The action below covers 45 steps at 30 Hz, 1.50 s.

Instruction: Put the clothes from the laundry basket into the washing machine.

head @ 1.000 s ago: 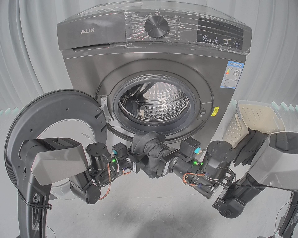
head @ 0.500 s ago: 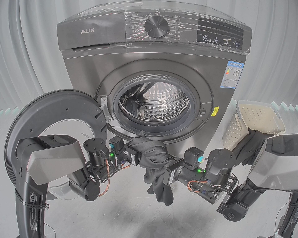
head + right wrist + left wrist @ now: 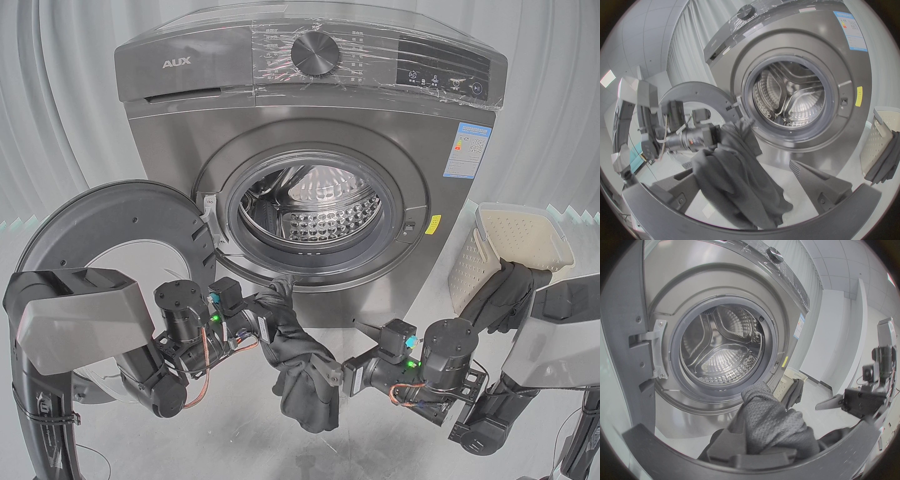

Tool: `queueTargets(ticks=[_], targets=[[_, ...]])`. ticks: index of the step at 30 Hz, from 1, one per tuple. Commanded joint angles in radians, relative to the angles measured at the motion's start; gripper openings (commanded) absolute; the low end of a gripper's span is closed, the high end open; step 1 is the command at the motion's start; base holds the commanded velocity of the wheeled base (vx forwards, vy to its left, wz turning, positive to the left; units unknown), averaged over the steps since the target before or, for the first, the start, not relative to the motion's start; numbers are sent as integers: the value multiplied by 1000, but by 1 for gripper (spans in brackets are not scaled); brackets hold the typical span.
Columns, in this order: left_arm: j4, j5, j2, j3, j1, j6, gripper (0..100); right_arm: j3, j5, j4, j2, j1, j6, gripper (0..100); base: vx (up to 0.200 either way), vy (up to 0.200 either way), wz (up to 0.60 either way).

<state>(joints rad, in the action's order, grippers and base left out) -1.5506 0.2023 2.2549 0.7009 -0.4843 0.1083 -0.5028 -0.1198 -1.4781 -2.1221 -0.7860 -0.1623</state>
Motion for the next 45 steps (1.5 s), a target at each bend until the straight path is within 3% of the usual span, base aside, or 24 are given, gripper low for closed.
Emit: queueTargets(ticks=[1,7,9,13,19,23,30,38,45], targets=[[0,-1,-103,-87,-4,16,0,107,8,1,2,2,6,100,0,0,0],[0,2,-216,-193,-7,80,0,191,14,-2,4,4,-3,100,0,0,0],[0,2,-258,-224,-8,88,0,193,6,-5,5,7,-11,100,0,0,0],[1,2,-317,-273,-22,88,0,187,-4,-41,8,31,-9,100,0,0,0],[1,-4,-394,-337,-56,87,0,168,-24,-67,24,128,-77,100,0,0,0],[1,-18,-406,-373,-56,79,0,168,-27,-67,56,139,-102,100,0,0,0],[1,-95,-400,-400,-57,64,0,162,-31,-67,94,145,-102,100,0,0,0],[1,-95,-405,-402,-47,68,0,171,-27,-65,116,172,-102,100,50,0,0],[1,-98,-374,-391,-59,50,0,179,-26,-65,119,172,-102,100,200,0,0]])
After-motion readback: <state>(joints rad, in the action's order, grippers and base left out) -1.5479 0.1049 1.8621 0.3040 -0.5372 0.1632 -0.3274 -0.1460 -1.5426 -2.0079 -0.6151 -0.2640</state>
